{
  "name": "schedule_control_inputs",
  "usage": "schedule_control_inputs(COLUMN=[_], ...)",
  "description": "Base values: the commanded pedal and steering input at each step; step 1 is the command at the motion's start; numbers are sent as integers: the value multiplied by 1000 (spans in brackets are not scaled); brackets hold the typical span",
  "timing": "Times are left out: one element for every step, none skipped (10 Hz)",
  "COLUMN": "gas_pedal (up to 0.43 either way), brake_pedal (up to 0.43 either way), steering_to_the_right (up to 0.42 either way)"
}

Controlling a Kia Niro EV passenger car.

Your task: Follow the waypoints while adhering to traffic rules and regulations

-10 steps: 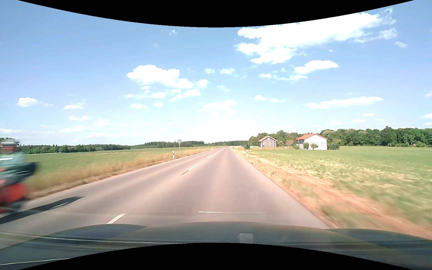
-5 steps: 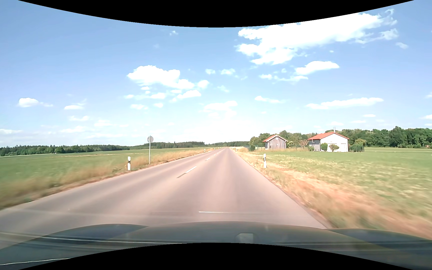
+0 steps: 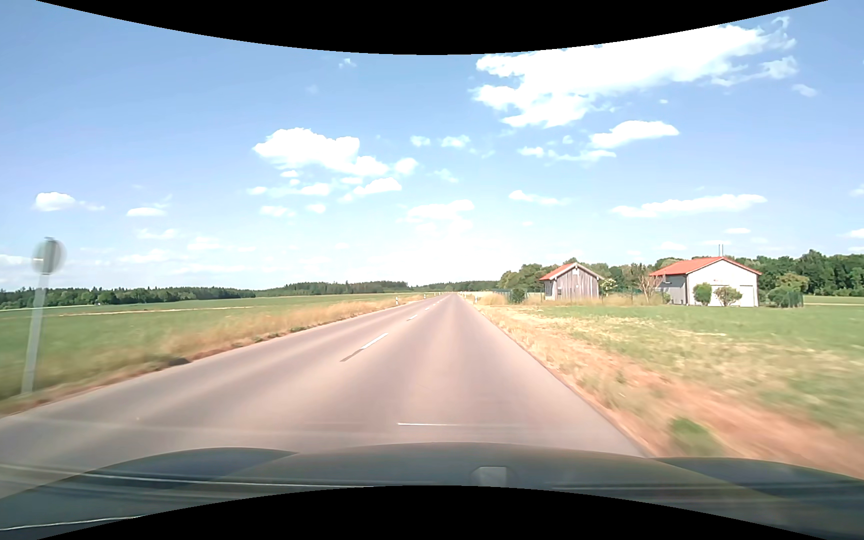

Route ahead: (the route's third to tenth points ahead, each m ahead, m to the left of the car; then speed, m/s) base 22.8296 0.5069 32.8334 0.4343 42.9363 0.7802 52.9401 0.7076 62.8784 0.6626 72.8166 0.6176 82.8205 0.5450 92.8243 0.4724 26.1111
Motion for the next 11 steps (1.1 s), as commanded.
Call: schedule_control_inputs(gas_pedal=[248,248,248,248,248,248,248,248,248,248,248], brake_pedal=[6,6,6,6,6,6,6,6,6,6,6], steering_to_the_right=[-1,-1,-1,-2,-4,-5,-7,-7,-5,-2,-1])
